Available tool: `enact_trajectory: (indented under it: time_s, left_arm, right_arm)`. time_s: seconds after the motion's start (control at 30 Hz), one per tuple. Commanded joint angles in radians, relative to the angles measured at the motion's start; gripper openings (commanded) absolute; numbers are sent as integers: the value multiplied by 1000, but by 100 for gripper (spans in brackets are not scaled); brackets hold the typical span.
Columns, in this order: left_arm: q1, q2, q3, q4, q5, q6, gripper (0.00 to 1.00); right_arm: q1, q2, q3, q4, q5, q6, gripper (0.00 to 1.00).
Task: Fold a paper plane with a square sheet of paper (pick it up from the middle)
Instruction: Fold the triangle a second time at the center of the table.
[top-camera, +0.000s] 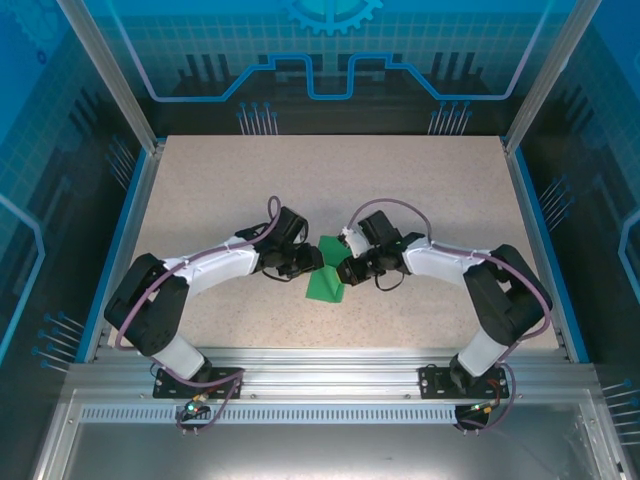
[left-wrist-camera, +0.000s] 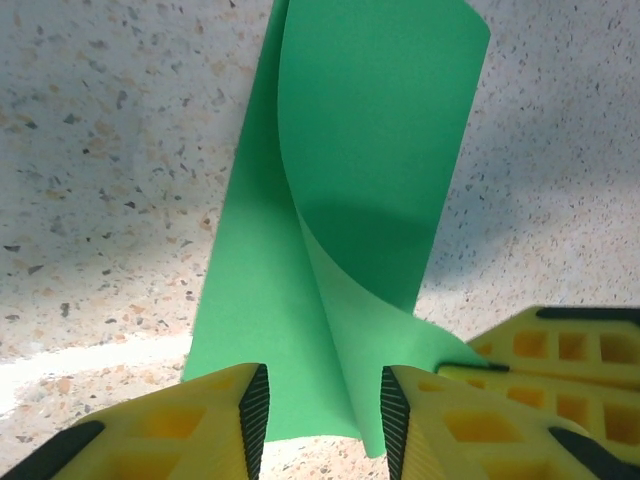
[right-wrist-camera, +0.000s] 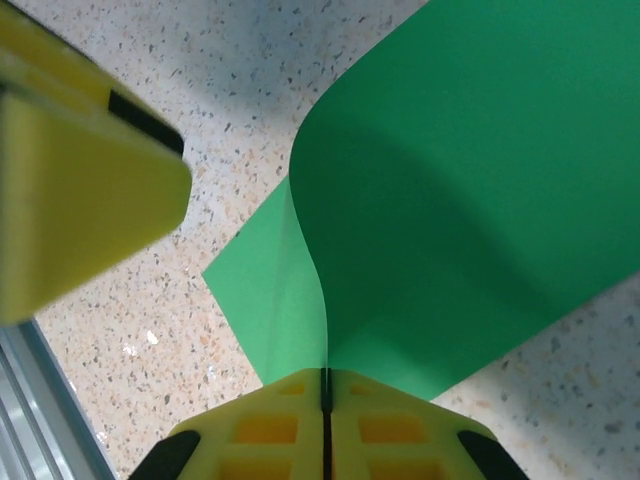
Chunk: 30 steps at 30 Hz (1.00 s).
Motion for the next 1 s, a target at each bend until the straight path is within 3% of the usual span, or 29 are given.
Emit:
enact_trajectory:
  time_s: [0.0, 0.53, 0.97]
  left_arm:
    - [-15, -28, -14, 9, 14, -7, 38]
    - [-44, -8, -26, 13, 8, -21, 33]
    - [-58, 21, -15, 14, 8, -21, 32]
  right_arm:
    - [-22, 34, 41, -64, -31, -67, 8]
    - [-45, 136, 149, -146, -54, -202, 11]
    - [-45, 167, 166, -151, 42, -189, 11]
